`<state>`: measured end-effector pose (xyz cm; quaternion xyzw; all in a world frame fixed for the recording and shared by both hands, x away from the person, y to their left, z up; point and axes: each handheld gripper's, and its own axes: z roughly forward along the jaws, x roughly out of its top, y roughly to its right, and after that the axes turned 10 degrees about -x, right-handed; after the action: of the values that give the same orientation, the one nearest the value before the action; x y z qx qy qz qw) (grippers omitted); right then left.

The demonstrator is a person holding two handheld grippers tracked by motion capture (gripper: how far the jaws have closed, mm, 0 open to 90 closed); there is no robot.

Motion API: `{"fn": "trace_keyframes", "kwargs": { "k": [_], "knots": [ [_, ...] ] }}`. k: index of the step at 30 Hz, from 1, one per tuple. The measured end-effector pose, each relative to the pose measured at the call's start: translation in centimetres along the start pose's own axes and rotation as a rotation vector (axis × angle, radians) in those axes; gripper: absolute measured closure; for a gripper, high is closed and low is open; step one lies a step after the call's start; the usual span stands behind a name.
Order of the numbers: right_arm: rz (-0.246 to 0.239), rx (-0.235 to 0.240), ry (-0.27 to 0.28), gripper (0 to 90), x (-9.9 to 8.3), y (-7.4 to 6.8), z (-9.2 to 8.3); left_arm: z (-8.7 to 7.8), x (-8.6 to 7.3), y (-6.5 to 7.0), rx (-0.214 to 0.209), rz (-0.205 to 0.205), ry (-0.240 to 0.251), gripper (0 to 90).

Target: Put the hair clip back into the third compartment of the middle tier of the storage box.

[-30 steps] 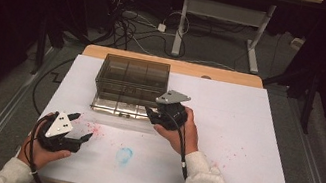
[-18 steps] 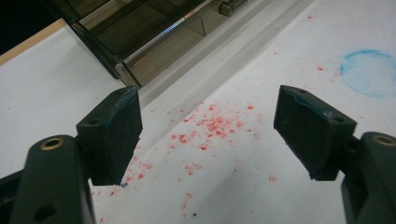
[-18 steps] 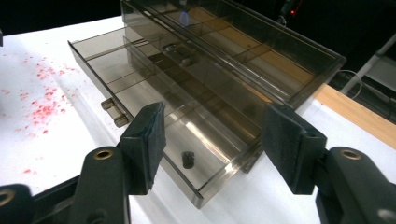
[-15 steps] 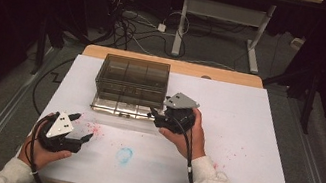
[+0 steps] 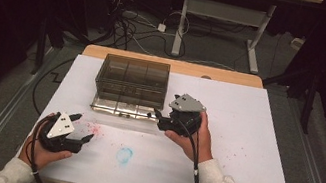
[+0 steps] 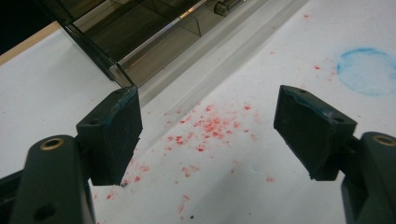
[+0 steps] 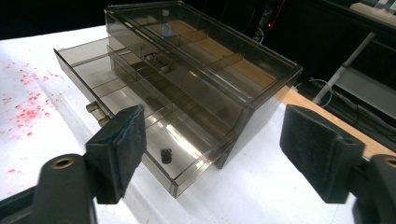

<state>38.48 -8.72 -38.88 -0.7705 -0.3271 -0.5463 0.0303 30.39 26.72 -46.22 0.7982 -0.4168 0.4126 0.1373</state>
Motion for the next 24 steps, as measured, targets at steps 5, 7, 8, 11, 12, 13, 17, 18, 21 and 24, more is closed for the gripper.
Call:
{"fn": "trace_keyframes", "kwargs": {
  "k": [5,7,8,11,12,13,17,18,21,24],
  "knots": [
    [-0.004,-0.012,0.011,23.8,0.1,0.3,-0.6,0.0,0.0,0.0,-0.001,0.001,-0.001,22.5],
    [-0.017,-0.025,0.013,23.4,0.0,0.5,-1.0,0.0,0.0,0.0,-0.001,0.000,-0.001,22.5],
    [-0.020,-0.028,0.014,23.4,0.0,0.6,-1.2,0.0,0.0,0.0,-0.001,-0.001,0.000,22.5],
    [-0.029,-0.041,0.014,23.4,-0.1,0.9,-1.7,0.0,0.0,0.0,0.000,0.000,-0.001,22.5],
    [-0.027,-0.042,0.015,23.4,-0.2,1.0,-1.9,0.0,0.0,0.0,-0.001,0.001,-0.001,22.5],
    [-0.028,-0.044,0.018,23.4,-0.2,1.2,-2.0,0.0,0.0,0.0,-0.001,0.002,-0.002,22.5],
    [-0.033,-0.052,0.025,23.4,-0.3,1.6,-2.8,0.0,0.0,0.1,0.001,0.003,-0.004,22.5],
    [-0.038,-0.058,0.026,23.4,-0.3,1.7,-3.0,0.0,0.0,0.1,0.002,0.003,-0.003,22.5],
    [-0.042,-0.061,0.030,23.4,-0.3,1.9,-3.3,0.0,0.0,0.1,0.001,0.004,-0.005,22.5],
    [-0.043,-0.072,0.030,23.4,-0.5,2.3,-4.0,0.0,0.0,0.1,0.001,0.004,-0.005,22.5]
  ]
}}
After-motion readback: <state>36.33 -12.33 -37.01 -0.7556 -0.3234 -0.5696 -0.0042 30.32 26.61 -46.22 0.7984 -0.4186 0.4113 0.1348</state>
